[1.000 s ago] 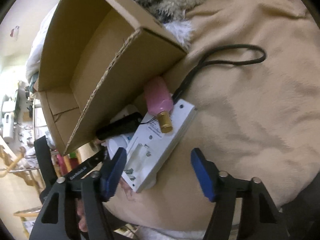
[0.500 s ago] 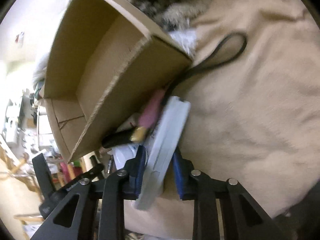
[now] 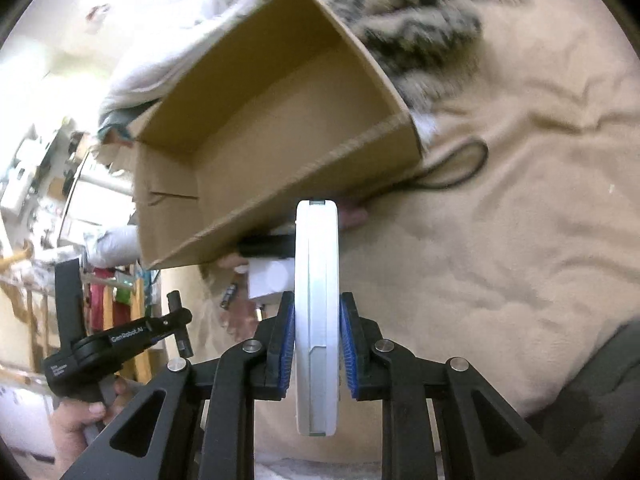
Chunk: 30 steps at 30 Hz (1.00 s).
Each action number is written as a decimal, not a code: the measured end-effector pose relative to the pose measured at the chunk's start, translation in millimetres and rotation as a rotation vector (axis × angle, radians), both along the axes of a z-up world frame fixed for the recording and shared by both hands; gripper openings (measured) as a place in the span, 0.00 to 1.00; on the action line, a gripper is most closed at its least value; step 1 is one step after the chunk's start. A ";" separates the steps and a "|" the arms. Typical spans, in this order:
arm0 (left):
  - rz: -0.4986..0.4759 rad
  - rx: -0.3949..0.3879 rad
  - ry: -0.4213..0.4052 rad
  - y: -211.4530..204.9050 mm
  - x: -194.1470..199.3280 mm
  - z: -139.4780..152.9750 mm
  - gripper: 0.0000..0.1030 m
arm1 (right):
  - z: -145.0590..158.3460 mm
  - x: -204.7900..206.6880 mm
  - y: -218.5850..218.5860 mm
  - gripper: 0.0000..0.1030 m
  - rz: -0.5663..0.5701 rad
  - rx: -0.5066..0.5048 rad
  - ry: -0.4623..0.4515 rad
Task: Organize rigid objects
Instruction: 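Lower both held items into the box and open both tools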
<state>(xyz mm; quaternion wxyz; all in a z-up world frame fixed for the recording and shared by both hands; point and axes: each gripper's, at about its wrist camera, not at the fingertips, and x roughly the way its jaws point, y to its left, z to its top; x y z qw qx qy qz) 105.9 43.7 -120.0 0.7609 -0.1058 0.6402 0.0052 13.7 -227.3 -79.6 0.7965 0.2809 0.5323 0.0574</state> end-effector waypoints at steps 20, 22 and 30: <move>-0.097 0.067 -0.233 -39.7 35.5 90.9 0.16 | 72.7 51.9 -18.8 0.22 0.052 0.028 -0.175; -0.112 0.073 -0.243 -45.5 44.6 93.6 0.16 | 76.9 62.1 -19.8 0.22 0.048 0.034 -0.180; -0.150 0.102 -0.248 -65.7 90.1 81.5 0.16 | 61.2 109.7 -17.3 0.22 0.060 -0.023 -0.171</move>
